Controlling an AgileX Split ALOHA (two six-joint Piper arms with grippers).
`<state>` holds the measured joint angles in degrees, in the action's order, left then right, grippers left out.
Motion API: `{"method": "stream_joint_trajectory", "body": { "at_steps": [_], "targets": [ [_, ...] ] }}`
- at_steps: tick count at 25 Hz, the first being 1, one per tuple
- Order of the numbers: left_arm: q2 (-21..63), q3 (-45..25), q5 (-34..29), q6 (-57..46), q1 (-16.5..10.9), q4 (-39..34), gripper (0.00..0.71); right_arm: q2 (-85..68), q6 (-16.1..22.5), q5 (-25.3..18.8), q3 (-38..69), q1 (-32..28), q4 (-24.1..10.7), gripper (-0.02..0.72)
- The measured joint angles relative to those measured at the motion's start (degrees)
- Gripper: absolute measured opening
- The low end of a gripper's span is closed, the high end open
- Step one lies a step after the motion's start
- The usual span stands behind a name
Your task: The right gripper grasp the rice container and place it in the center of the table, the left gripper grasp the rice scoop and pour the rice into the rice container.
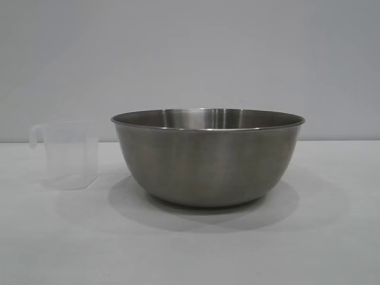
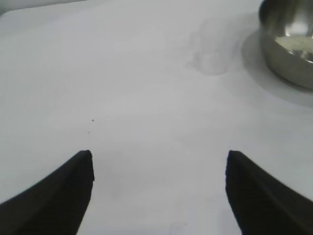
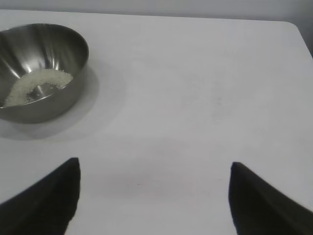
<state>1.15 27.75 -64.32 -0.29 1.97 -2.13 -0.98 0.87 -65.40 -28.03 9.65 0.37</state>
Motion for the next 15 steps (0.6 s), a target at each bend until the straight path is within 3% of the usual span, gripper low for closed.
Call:
{"method": "stream_joint_trajectory", "body": {
  "at_steps": [4, 15],
  "targets": [
    [0.0, 0.0, 0.0, 0.0, -2.5, 0.0, 0.487, 0.0, 0.0, 0.0, 0.0, 0.0, 0.0, 0.534],
    [0.0, 0.0, 0.0, 0.0, -2.1, 0.0, 0.487, 0.0, 0.0, 0.0, 0.0, -4.6, 0.0, 0.534]
  ]
}}
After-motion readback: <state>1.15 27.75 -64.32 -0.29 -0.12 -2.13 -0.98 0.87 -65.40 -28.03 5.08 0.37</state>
